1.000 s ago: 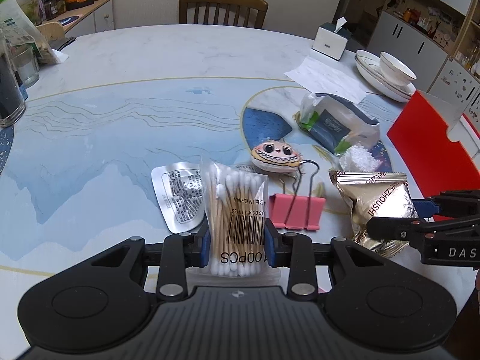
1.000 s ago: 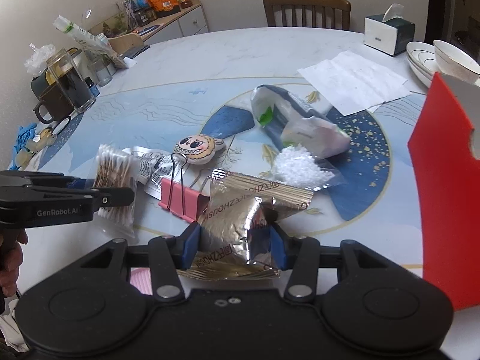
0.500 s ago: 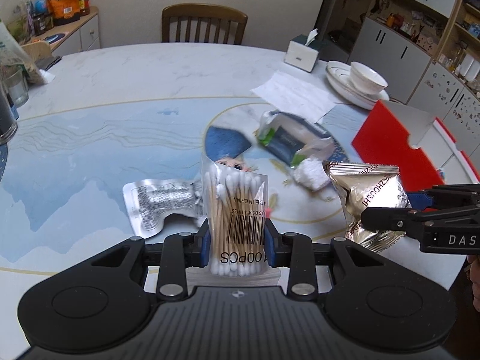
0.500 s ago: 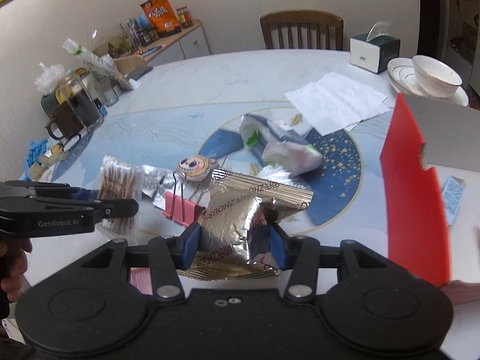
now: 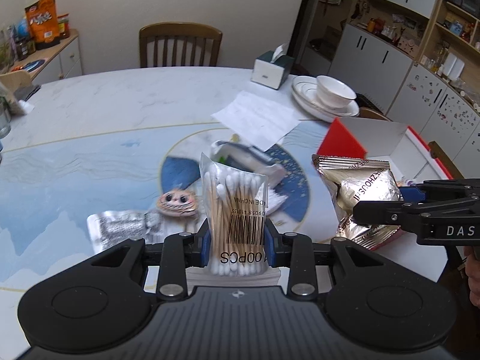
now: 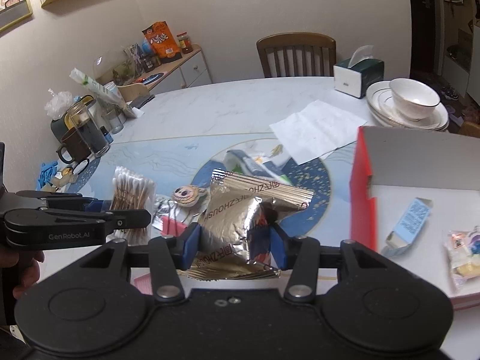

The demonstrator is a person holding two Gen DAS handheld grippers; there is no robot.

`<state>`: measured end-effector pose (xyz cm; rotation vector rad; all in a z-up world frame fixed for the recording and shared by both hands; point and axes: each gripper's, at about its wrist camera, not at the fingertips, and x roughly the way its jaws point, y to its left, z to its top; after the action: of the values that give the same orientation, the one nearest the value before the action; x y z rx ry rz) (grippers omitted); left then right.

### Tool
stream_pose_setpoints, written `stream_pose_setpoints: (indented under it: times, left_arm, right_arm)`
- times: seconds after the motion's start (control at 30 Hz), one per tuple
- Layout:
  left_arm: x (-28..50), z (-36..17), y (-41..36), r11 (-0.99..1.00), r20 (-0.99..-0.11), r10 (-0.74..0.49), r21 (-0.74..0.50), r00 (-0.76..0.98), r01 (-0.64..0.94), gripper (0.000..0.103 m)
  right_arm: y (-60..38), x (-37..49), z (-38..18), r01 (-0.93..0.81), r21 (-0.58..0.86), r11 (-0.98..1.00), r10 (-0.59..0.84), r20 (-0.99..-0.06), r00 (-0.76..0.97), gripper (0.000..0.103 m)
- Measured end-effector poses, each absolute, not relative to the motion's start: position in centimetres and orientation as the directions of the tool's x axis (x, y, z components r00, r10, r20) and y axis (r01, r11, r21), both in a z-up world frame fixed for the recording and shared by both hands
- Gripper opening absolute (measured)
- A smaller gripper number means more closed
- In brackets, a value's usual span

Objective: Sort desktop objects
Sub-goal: 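Carry the swab bag with left tool while right tool carries foil packet into shoebox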

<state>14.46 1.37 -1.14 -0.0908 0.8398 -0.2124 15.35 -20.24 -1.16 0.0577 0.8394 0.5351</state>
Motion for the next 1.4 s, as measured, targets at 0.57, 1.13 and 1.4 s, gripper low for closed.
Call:
stream_pose_setpoints:
  times: [0.57, 1.13, 1.4]
  left_arm:
    - [16.7, 0.3, -7.1, 0.96, -0.715, -0.269, -0.143, 0.645, 0.242, 0.032]
    - [19.7, 0.2, -16.8, 0.926, -0.728, -0.329, -0.124, 0.602, 0.357, 0.033]
    - [21.1, 0.1, -20.3, 0.911, -0.737, -0.334, -0.094, 0.587, 0.401, 0.032]
  right_arm:
    - [-27.8, 17.0, 0.3, -0.409, 0.264, 0.873, 0.473, -0.663, 0.581, 0.047]
    - [-37.2, 18.5, -0.3, -0.317, 0.271, 0.909, 0.415, -0.666, 0.62, 0.047]
    - [-40.3, 19.2, -0.5, -0.297, 0.264, 0.918, 0.396, -0.663, 0.635, 0.047]
